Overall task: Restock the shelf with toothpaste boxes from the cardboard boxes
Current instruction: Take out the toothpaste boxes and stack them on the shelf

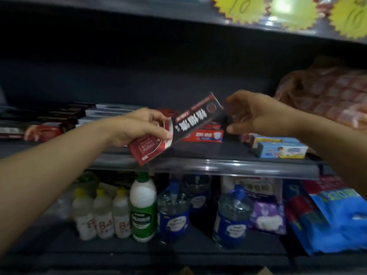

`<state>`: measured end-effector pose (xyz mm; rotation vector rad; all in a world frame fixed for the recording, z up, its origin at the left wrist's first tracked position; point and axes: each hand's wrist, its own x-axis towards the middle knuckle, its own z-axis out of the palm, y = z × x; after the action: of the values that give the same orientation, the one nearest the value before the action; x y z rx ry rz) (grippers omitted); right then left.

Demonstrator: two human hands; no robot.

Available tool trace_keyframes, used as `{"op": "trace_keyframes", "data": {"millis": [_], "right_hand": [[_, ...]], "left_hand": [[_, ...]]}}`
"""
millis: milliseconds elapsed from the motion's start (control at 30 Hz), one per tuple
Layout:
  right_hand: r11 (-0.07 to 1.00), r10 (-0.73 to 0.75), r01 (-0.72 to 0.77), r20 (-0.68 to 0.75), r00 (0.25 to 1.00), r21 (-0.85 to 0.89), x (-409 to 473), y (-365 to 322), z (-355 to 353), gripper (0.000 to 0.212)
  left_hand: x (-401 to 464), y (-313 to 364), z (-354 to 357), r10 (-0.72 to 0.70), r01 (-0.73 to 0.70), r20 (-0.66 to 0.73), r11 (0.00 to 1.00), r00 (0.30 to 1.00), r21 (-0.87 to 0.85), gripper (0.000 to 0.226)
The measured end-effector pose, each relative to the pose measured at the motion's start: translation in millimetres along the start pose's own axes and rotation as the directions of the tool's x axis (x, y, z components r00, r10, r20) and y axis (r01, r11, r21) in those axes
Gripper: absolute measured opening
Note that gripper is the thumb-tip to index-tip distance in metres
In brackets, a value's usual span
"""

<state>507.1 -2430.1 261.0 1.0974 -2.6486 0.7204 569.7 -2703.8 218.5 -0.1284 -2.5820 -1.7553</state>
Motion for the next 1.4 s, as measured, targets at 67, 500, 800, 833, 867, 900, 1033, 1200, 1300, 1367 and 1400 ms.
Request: {"op": "trace_keyframes", "data": {"millis": [67, 500, 800, 833, 867, 900, 1033, 1200, 1300, 1367, 1400], "right_hand": [[1.000, 0.002, -0.002, -0.003, 1.000, -0.012, 20, -17, 3, 0.059], [0.998, -0.056, 0.055, 0.339, 0.939, 0.013, 98, -174, 116, 0.043], [0.993, -0.081, 0.113, 0.456, 0.886, -0.044, 144, -235, 134, 0.034], [0.992, -0.082, 0.118, 0.462, 0.883, -0.050, 149, -239, 137, 0.034], [0.991, -0.083, 0.124, 0.464, 0.882, -0.058, 153, -243, 139, 0.033], [0.990, -0.084, 0.128, 0.466, 0.881, -0.064, 158, -247, 142, 0.033], [0.985, -0.094, 0.150, 0.473, 0.876, -0.082, 174, -262, 154, 0.033], [0.976, -0.131, 0.193, 0.429, 0.894, -0.104, 195, -285, 177, 0.037], [0.970, -0.151, 0.216, 0.414, 0.898, -0.116, 209, -297, 192, 0.036], [0.961, -0.164, 0.238, 0.408, 0.898, -0.138, 219, -303, 203, 0.038], [0.957, -0.168, 0.248, 0.408, 0.897, -0.150, 223, -306, 209, 0.039]], "left_hand": [[0, 0, -16, 0.026, -0.046, -0.158, 0.992, 0.987, -0.120, 0.014], [-49, -55, -107, 0.020, -0.219, -0.304, 0.739, 0.953, -0.637, 0.016], [-111, -90, -216, -0.001, -0.280, -0.439, 0.769, 0.899, -0.575, 0.039], [-118, -94, -230, -0.010, -0.281, -0.457, 0.776, 0.889, -0.564, 0.045], [-125, -97, -243, -0.019, -0.279, -0.477, 0.790, 0.878, -0.545, 0.051], [-132, -101, -255, -0.021, -0.279, -0.498, 0.808, 0.867, -0.520, 0.056], [-153, -112, -290, -0.011, -0.210, -0.531, 0.911, 0.847, -0.354, 0.042], [-163, -120, -323, -0.060, -0.053, -0.581, 0.983, 0.811, -0.176, 0.029], [-165, -127, -342, -0.071, 0.084, -0.592, 0.996, 0.802, -0.006, 0.027], [-164, -133, -352, -0.077, 0.180, -0.589, 0.976, 0.804, 0.118, 0.028], [-163, -136, -355, -0.081, 0.221, -0.585, 0.960, 0.807, 0.171, 0.030]]}}
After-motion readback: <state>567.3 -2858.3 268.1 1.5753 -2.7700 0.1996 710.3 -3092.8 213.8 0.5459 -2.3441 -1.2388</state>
